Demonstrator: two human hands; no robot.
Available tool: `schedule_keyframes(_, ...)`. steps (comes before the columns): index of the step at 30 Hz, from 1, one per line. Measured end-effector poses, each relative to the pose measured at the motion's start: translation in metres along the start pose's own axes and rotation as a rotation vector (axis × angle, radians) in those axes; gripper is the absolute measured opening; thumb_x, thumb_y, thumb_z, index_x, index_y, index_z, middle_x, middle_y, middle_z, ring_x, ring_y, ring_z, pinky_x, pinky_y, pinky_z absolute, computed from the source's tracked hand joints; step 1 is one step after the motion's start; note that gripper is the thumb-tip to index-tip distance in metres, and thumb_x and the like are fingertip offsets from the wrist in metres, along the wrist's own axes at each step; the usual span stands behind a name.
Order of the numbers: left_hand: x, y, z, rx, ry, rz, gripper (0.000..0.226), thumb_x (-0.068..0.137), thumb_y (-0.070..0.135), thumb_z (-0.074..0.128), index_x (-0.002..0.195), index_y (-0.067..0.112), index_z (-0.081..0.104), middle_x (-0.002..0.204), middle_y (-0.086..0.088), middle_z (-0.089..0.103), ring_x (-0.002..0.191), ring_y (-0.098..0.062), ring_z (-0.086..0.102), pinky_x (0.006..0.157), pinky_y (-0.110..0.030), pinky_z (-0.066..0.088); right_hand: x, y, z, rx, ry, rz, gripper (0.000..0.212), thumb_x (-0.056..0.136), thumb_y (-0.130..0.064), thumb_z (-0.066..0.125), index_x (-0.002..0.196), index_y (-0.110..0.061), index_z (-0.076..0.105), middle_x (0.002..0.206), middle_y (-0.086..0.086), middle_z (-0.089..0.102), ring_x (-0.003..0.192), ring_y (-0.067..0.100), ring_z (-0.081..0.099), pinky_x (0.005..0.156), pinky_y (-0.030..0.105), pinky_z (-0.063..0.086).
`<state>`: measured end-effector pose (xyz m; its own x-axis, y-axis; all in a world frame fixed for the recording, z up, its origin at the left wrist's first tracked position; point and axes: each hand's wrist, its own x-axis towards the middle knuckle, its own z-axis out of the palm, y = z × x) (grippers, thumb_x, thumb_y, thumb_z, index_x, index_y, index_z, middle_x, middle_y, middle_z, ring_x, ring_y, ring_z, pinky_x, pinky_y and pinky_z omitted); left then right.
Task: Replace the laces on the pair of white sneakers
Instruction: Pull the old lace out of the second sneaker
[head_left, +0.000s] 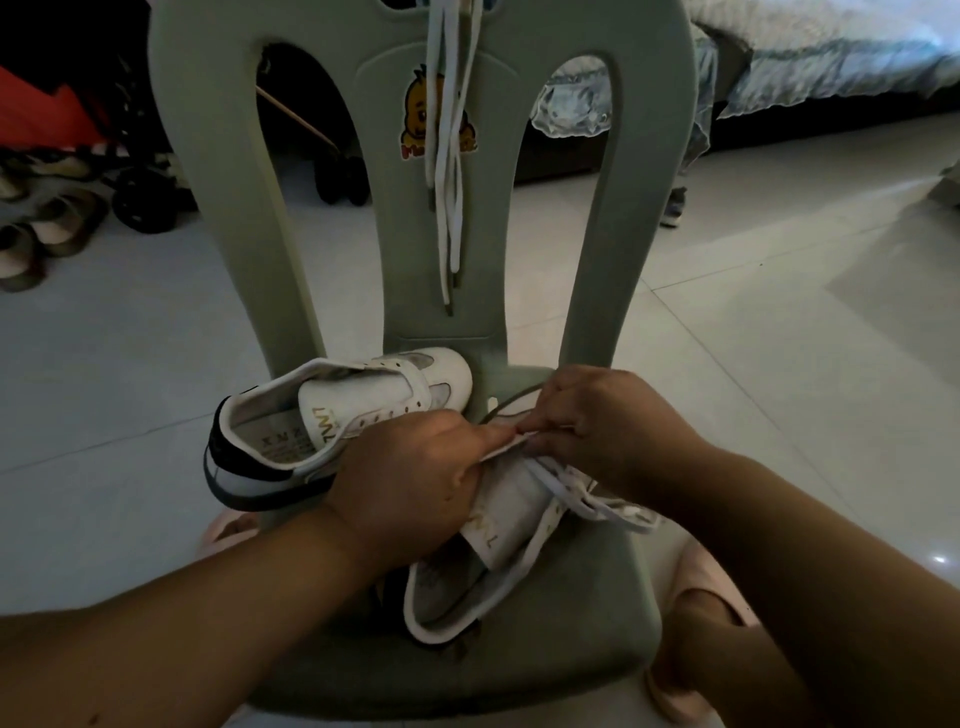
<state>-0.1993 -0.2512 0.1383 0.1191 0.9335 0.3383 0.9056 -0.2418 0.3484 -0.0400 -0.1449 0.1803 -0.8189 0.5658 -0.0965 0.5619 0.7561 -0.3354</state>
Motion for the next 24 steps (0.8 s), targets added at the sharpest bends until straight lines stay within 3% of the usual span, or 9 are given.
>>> schedule_keyframes(4,-0.002,-0.004,0.001,-0.031,-0.013,0.009,0.038,0.083,0.022,0.044,0.108,0.018,0.072,0.078,-0.001,0.070,0.065,-0.017,0.064,0.056,-0.026,0.050,-0.002,0.004,-0.008,0.159,0.049,0.097,0.008,0.085,-0.030,0.066,0.090,-0.027,0.072,0.078,-0.021,0.053,0.074,-0.002,0.053,0.060,0.007,0.039)
schedule_keyframes(6,-0.003,-0.008,0.001,-0.057,-0.016,-0.004,0.038,0.082,0.022,0.044,0.107,0.018,0.072,0.080,-0.001,0.071,0.068,-0.018,0.066,0.058,-0.028,0.054,-0.005,0.012,-0.018,0.216,0.220,0.223,0.011,0.087,-0.031,0.064,0.077,-0.036,0.062,0.072,-0.021,0.052,0.068,-0.004,0.051,0.056,0.008,0.033)
schedule_keyframes(8,-0.003,-0.011,0.000,-0.053,-0.013,-0.032,0.039,0.082,0.024,0.044,0.108,0.019,0.072,0.081,0.000,0.071,0.068,-0.016,0.066,0.059,-0.027,0.054,-0.009,0.019,-0.027,0.179,0.371,0.279,0.011,0.088,-0.031,0.063,0.077,-0.033,0.060,0.072,-0.019,0.052,0.067,-0.002,0.051,0.056,0.010,0.029)
schedule_keyframes(10,-0.004,-0.011,0.000,-0.053,-0.008,-0.036,0.038,0.082,0.024,0.044,0.108,0.020,0.072,0.081,0.001,0.071,0.069,-0.016,0.066,0.060,-0.026,0.053,-0.010,0.017,-0.029,0.147,0.307,0.232,0.004,0.088,-0.029,0.062,0.087,-0.032,0.061,0.080,-0.022,0.051,0.075,-0.002,0.053,0.059,0.008,0.029)
schedule_keyframes(13,-0.002,-0.007,0.001,-0.042,-0.012,-0.005,0.037,0.082,0.023,0.045,0.107,0.021,0.072,0.079,0.000,0.070,0.067,-0.017,0.065,0.057,-0.027,0.053,-0.005,0.004,-0.013,0.148,0.070,0.093,0.030,0.087,-0.033,0.064,0.117,-0.033,0.061,0.097,-0.022,0.051,0.088,-0.002,0.049,0.070,0.008,0.036)
schedule_keyframes(15,-0.001,-0.005,0.002,-0.035,-0.013,0.010,0.037,0.082,0.022,0.045,0.107,0.022,0.073,0.077,0.000,0.068,0.066,-0.018,0.064,0.055,-0.027,0.051,0.001,-0.001,-0.004,0.074,0.004,0.017,0.027,0.088,-0.032,0.063,0.114,-0.027,0.067,0.093,-0.016,0.058,0.084,0.000,0.050,0.072,0.008,0.040)
schedule_keyframes(18,0.000,-0.007,0.003,-0.039,-0.018,0.006,0.037,0.082,0.022,0.045,0.107,0.021,0.072,0.080,0.000,0.069,0.068,-0.018,0.065,0.056,-0.029,0.054,0.005,0.002,0.002,0.031,0.026,0.020,0.019,0.091,-0.032,0.058,0.102,-0.024,0.071,0.083,-0.017,0.052,0.077,0.000,0.047,0.065,0.007,0.031)
schedule_keyframes(21,-0.002,-0.008,0.002,-0.045,-0.025,0.001,0.037,0.082,0.022,0.046,0.108,0.019,0.072,0.082,0.000,0.071,0.071,-0.017,0.066,0.060,-0.028,0.055,0.005,0.014,0.002,0.050,0.282,0.187,0.012,0.096,-0.030,0.049,0.092,-0.027,0.060,0.079,-0.016,0.044,0.072,0.001,0.044,0.062,0.010,0.029)
schedule_keyframes(24,-0.003,-0.009,0.000,-0.058,-0.014,-0.019,0.036,0.082,0.024,0.046,0.107,0.020,0.073,0.083,0.001,0.072,0.072,-0.016,0.067,0.062,-0.025,0.052,0.004,0.035,-0.013,0.158,0.638,0.445,0.015,0.096,-0.027,0.050,0.095,-0.017,0.062,0.086,-0.002,0.056,0.075,0.008,0.047,0.062,0.012,0.030)
